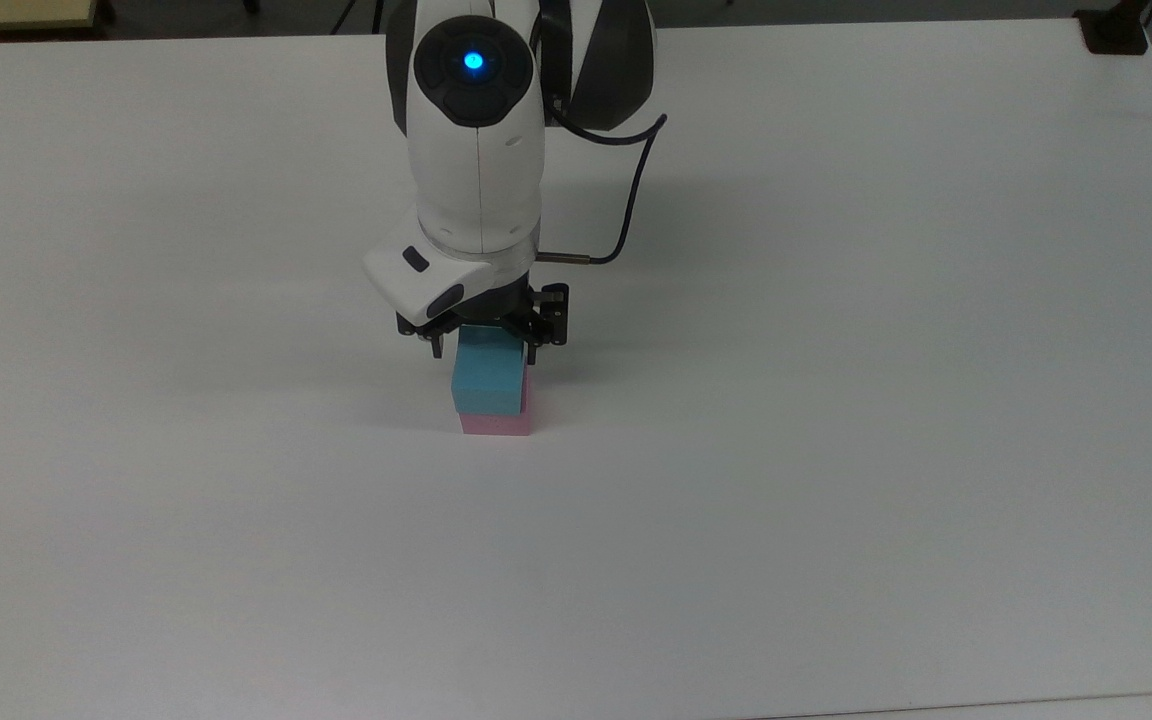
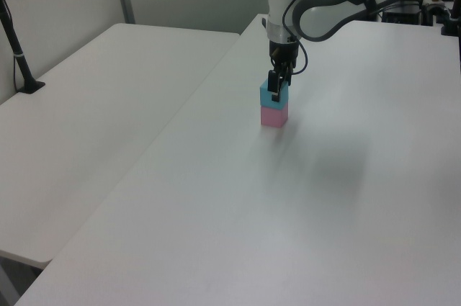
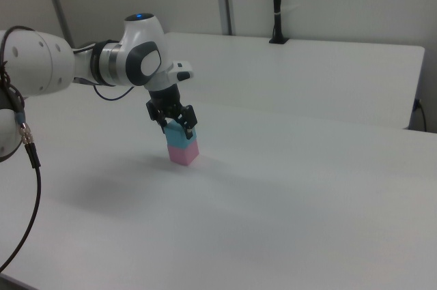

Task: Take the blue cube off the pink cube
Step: 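Lift the light-blue cube off the pink cube and move it aside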

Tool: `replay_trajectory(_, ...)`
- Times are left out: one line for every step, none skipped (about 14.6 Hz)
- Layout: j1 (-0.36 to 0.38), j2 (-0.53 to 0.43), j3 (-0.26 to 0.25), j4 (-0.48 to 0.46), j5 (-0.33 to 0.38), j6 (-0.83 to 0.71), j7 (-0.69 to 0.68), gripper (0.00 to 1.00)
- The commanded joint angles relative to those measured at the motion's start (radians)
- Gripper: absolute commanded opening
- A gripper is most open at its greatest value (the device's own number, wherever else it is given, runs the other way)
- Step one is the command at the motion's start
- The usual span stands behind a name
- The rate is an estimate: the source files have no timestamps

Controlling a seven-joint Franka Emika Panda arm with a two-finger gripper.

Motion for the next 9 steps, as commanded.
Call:
replay_trajectory(0.026, -0.003, -0.008, -0.005, -0.003, 0.041, 0.032, 0.35)
replay_trajectory(0.026, -0.008, -0.008, -0.005, -0.004, 0.038, 0.027, 0.31)
replay_trajectory(0.024, -0.014, -0.01, -0.004, -0.004, 0.033, 0.024, 0.3)
replay_trajectory(0.017, -0.032, -0.013, -0.004, -0.001, 0.03, 0.006, 0.3)
replay_trajectory(0.012, -0.04, -0.02, -0.004, -0.001, 0.027, -0.013, 0.31)
replay_trajectory(-0.005, -0.046, -0.022, -0.004, -0.001, 0.027, -0.033, 0.31)
replay_trajectory(-0.029, -0.046, -0.022, -0.004, -0.001, 0.027, -0.054, 0.31)
replay_trajectory(-0.072, -0.039, -0.022, -0.005, -0.004, 0.028, -0.112, 0.32)
replay_trajectory(-0.106, -0.033, -0.022, -0.007, -0.004, 0.028, -0.164, 0.32)
